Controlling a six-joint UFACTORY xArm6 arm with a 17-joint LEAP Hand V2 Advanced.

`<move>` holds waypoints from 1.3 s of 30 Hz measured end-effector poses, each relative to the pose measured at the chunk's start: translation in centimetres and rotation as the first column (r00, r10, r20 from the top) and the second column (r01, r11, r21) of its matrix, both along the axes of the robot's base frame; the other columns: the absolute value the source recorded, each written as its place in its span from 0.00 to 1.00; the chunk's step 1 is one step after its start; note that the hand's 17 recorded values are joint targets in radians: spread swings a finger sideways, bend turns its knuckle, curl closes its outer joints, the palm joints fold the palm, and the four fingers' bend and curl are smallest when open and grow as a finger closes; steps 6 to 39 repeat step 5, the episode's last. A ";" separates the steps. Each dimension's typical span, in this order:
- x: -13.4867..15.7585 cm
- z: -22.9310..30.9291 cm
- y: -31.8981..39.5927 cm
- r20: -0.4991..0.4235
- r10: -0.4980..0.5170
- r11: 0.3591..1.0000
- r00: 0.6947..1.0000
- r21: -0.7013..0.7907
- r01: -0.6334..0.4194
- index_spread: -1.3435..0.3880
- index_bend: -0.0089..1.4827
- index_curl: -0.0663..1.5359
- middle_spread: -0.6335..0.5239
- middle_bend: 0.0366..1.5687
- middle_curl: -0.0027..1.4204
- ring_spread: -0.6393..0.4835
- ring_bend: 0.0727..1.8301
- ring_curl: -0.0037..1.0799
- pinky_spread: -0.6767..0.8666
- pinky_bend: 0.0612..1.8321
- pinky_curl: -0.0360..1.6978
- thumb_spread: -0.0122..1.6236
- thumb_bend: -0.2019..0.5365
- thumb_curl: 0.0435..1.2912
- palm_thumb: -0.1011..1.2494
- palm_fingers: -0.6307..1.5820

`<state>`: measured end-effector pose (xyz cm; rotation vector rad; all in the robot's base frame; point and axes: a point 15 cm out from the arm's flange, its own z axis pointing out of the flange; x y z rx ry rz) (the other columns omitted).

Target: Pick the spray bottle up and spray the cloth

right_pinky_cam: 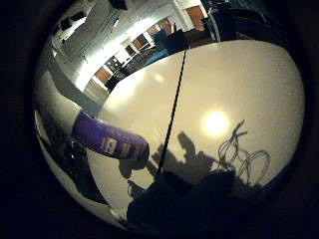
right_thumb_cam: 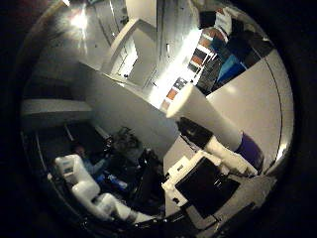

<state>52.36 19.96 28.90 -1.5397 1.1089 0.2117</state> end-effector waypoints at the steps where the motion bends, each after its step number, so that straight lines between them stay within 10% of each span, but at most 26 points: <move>1: -0.6 0.6 -0.8 0.011 -0.004 1.000 1.000 -0.010 0.004 0.58 0.18 0.34 0.46 0.31 0.36 0.48 0.46 0.44 0.61 0.21 0.44 0.62 0.24 0.32 0.64 0.44; 39: -3.2 2.8 -2.8 0.016 -0.001 1.000 1.000 -0.031 0.002 0.58 0.17 0.34 0.46 0.30 0.36 0.48 0.45 0.44 0.61 0.19 0.43 0.62 0.24 0.31 0.64 0.45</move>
